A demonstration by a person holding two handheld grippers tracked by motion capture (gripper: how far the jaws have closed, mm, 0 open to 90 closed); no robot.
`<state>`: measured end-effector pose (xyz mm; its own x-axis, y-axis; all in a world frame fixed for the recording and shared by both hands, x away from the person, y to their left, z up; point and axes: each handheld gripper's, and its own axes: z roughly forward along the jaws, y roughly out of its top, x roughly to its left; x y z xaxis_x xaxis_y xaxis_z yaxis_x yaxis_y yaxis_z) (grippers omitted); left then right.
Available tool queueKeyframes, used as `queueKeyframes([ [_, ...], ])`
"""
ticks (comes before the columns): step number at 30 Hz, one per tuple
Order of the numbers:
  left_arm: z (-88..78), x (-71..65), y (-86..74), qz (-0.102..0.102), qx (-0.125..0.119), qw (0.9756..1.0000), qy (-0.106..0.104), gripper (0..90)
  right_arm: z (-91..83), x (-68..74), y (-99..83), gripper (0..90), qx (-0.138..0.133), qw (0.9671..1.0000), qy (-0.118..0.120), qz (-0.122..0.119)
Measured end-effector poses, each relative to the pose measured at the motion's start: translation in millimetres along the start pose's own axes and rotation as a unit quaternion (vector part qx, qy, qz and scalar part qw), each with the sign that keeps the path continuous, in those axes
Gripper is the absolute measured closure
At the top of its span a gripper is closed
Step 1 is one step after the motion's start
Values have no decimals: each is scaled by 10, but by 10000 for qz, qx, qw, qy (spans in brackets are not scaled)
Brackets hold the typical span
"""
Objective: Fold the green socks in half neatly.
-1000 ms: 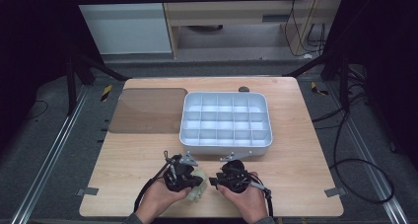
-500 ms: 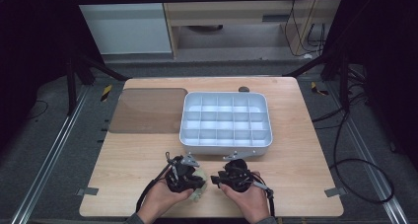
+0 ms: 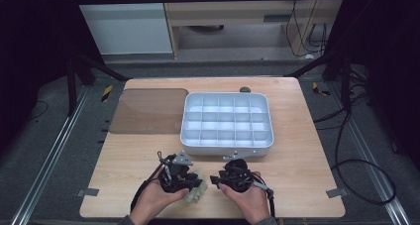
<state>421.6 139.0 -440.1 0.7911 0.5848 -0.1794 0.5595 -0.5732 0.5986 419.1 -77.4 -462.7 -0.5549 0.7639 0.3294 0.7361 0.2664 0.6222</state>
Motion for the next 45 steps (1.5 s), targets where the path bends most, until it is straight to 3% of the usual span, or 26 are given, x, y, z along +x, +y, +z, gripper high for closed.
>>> queueKeyframes([
  [8, -110, 22, -7, -42, -144, 9999, 4, 693, -4, -3, -1, 546, -7, 10000, -5, -20],
  [12, -218, 55, -15, -25, -261, 9996, 141, 642, -18, 25, 8, 497, -9, 10000, 22, -23],
  [15, -311, 114, -34, -70, -357, 9989, 286, 539, -51, 104, 45, 405, -68, 9999, 72, -86],
  [23, -456, 310, -224, -207, -417, 9957, 802, 341, 41, 240, 126, 282, -49, 9997, 196, -144],
  [31, -478, 512, -513, -336, -360, 9922, 1141, 267, 320, 356, 167, 293, 197, 9995, 200, -157],
  [34, -497, 579, -612, -340, -320, 9897, 1352, 267, 391, 368, 178, 308, 302, 9993, 157, -148],
  [41, -473, 734, -779, -495, -400, 9869, 1485, 278, 566, 440, 172, 372, 602, 9980, 74, -192],
  [45, -454, 810, -851, -574, -389, 9858, 1530, 285, 628, 488, 171, 460, 685, 9972, -22, -309],
])
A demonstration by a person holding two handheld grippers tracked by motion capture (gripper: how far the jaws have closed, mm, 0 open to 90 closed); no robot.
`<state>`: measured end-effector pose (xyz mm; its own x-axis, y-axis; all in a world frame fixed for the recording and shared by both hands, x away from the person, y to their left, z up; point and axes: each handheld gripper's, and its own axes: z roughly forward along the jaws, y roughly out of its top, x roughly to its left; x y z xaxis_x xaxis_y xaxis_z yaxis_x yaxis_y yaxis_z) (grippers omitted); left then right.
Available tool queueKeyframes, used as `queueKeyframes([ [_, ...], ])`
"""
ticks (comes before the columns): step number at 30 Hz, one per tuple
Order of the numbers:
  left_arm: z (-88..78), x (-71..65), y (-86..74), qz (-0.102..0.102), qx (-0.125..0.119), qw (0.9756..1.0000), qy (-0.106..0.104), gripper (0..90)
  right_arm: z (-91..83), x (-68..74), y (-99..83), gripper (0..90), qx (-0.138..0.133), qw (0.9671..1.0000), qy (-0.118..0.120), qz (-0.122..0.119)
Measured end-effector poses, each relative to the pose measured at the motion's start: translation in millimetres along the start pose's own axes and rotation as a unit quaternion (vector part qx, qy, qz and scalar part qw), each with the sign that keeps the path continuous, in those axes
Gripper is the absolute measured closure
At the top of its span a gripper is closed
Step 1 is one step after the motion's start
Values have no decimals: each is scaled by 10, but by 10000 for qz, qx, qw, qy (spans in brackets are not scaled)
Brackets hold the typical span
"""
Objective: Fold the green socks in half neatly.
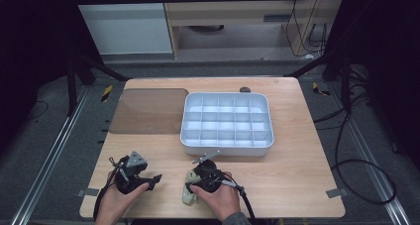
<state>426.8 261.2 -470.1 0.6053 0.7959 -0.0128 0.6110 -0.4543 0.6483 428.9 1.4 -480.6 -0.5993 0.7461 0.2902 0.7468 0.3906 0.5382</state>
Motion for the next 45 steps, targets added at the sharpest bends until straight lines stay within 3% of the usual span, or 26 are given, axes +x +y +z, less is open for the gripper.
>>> queueKeyframes([
  [9, 13, 104, -80, 4, 57, 9998, 216, 284, -6, -14, -18, 684, 0, 9999, 113, -68],
  [16, 38, 222, -137, -25, 110, 9995, 300, 155, -206, -130, -37, 709, -291, 9989, 375, -24],
  [18, 38, 253, -158, -55, 128, 9994, 311, 79, -351, -236, -53, 708, -411, 9985, 363, 52],
  [20, 33, 285, -176, -81, 127, 9994, 320, 61, -404, -270, -60, 708, -459, 9982, 369, 86],
  [26, 83, 370, -188, -218, 127, 9993, 291, 42, -741, -451, -71, 708, -615, 9979, 157, 124],
  [32, 143, 458, -182, -332, 47, 9987, 387, 48, -1148, -657, -59, 708, -694, 9973, -207, 87],
  [36, 196, 510, -189, -279, 102, 9982, 512, 50, -1445, -878, -48, 708, -782, 9955, -497, 180],
  [45, 229, 589, -199, -366, -44, 9978, 546, 33, -1866, -1150, 76, 707, -968, 9920, -753, 286],
])
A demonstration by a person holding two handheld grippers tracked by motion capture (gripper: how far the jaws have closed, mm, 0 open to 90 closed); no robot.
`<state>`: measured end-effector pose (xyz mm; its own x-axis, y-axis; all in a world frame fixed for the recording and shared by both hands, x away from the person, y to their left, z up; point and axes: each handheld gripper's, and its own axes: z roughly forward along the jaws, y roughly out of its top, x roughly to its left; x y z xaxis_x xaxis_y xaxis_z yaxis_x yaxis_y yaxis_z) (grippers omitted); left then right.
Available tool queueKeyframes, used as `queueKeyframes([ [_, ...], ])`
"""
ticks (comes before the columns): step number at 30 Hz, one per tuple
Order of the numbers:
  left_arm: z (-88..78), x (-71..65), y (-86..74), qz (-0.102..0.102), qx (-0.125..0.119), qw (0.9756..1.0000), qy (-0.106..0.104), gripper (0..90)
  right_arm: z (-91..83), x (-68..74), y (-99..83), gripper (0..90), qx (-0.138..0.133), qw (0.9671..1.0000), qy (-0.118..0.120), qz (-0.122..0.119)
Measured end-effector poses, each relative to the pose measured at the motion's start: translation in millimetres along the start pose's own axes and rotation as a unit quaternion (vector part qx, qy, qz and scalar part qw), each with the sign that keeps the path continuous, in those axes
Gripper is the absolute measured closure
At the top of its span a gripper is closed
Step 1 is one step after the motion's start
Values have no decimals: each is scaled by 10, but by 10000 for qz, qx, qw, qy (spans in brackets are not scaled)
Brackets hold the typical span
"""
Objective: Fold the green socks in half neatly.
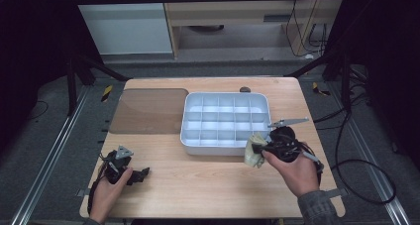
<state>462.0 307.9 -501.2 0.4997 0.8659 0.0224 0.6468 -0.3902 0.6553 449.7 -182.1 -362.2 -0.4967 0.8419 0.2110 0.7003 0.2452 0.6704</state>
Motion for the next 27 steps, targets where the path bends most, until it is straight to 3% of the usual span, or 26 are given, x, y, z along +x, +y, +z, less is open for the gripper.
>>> queueKeyframes([
  [6, 6, -1, -11, 36, -25, 10000, -25, 13, -145, -163, 174, 707, -24, 9998, -183, -25],
  [12, 28, 6, -25, 30, -161, 9999, -31, 0, -236, -238, 327, 706, -34, 9993, -332, -147],
  [19, 40, 2, -53, -22, -324, 9995, -24, 0, -265, -338, 454, 706, -138, 9980, -574, -211],
  [27, 35, -2, -73, -9, -380, 9993, 7, 0, -230, -371, 602, 705, -75, 9960, -802, -375],
])
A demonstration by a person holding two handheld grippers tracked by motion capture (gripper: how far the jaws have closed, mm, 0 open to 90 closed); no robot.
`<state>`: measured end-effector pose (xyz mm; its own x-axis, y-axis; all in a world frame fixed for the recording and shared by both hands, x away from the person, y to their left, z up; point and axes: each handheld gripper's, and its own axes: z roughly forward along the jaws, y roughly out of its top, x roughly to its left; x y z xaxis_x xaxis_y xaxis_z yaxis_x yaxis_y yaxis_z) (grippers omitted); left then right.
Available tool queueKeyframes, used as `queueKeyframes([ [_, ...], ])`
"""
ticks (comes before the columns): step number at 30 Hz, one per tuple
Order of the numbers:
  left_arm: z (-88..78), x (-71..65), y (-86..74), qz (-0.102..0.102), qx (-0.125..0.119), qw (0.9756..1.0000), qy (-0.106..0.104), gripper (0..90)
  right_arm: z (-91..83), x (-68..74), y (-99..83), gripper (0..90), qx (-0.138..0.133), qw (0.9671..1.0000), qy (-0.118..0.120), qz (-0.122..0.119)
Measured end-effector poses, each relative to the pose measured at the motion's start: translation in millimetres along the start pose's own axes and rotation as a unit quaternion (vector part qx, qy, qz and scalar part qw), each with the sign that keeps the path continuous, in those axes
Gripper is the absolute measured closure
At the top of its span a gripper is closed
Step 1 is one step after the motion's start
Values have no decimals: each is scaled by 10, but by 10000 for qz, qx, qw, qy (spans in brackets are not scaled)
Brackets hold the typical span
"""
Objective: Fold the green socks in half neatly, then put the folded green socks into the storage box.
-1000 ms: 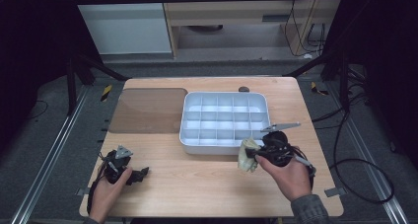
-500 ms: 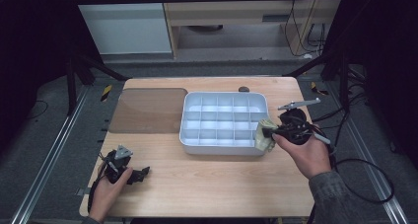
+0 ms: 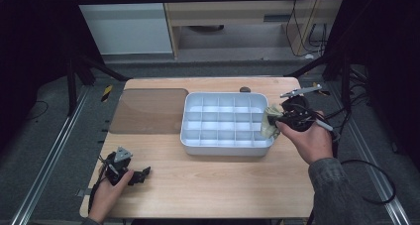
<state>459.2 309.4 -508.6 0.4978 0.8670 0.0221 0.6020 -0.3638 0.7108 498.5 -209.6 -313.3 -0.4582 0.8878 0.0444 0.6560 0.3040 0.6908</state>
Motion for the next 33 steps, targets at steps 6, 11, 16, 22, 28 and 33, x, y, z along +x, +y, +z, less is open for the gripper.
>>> queueKeyframes([
  [6, -5, -7, -7, -11, -9, 10000, -8, 0, 76, -15, 23, 706, 91, 9999, -53, -47],
  [11, -6, -12, -8, -18, -9, 10000, -4, 0, 146, -33, 23, 705, 184, 9997, -91, -97],
  [16, -8, -15, -10, -17, -2, 10000, -10, 0, 281, -44, 38, 704, 222, 9996, -108, -165],
  [22, -9, -19, -10, -25, -4, 10000, 7, 0, 417, -6, 50, 705, 371, 9985, -245, -312],
  [28, -9, -20, -11, -24, -4, 10000, 6, 0, 467, -32, 42, 704, 417, 9980, -284, -387],
  [33, -16, -26, -16, -15, 0, 10000, 12, 0, 522, -59, -11, 704, 494, 9973, -373, -404],
])
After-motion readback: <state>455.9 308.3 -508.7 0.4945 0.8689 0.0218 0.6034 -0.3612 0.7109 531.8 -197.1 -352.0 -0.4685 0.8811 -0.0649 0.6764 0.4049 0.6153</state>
